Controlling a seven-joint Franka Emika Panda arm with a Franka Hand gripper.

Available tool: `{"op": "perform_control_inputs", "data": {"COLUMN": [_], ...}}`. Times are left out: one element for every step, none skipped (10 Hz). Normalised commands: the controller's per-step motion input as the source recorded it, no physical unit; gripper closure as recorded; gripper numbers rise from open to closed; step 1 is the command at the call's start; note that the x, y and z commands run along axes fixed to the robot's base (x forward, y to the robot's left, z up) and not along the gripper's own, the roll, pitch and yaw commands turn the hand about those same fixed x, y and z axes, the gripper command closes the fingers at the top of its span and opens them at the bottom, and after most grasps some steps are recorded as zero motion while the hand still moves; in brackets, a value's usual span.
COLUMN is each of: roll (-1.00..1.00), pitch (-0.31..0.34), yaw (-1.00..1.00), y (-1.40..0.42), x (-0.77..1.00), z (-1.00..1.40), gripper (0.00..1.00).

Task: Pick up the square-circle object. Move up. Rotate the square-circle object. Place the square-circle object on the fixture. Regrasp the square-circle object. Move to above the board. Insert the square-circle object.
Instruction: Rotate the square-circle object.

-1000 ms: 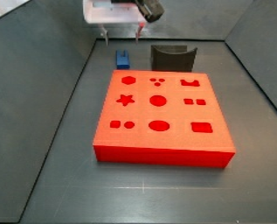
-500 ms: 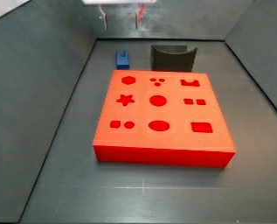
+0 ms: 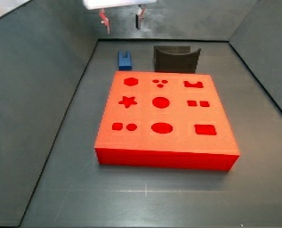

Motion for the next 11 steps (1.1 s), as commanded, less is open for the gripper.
{"op": "perform_control_inputs", "data": {"roll": [0.0, 0.0, 0.0, 0.0, 0.0, 0.0, 0.0, 0.0, 0.0, 0.0, 0.0], "pitch": [0.0, 0.0, -0.001, -0.001, -0.001, -0.001, -0.001, -0.001, -0.001, -0.001, -0.001], "yaw": [1.0, 1.0, 1.0, 1.0, 1.0, 1.0, 1.0, 1.0, 1.0, 1.0, 1.0], "y": [0.0, 0.0, 0.0, 0.0, 0.0, 0.0, 0.0, 0.0, 0.0, 0.0, 0.0], "x": [0.02, 0.03, 0.03, 0.03, 0.03, 0.03, 0.03, 0.03, 0.03, 0.03, 0.03], "z": [-0.05, -0.05, -0.05, -0.04, -0.04, -0.04, -0.04, -0.04, -0.04, -0.04, -0.04], "gripper": [0.0, 0.0, 0.0, 0.0, 0.0, 0.0, 0.0, 0.0, 0.0, 0.0, 0.0]}}
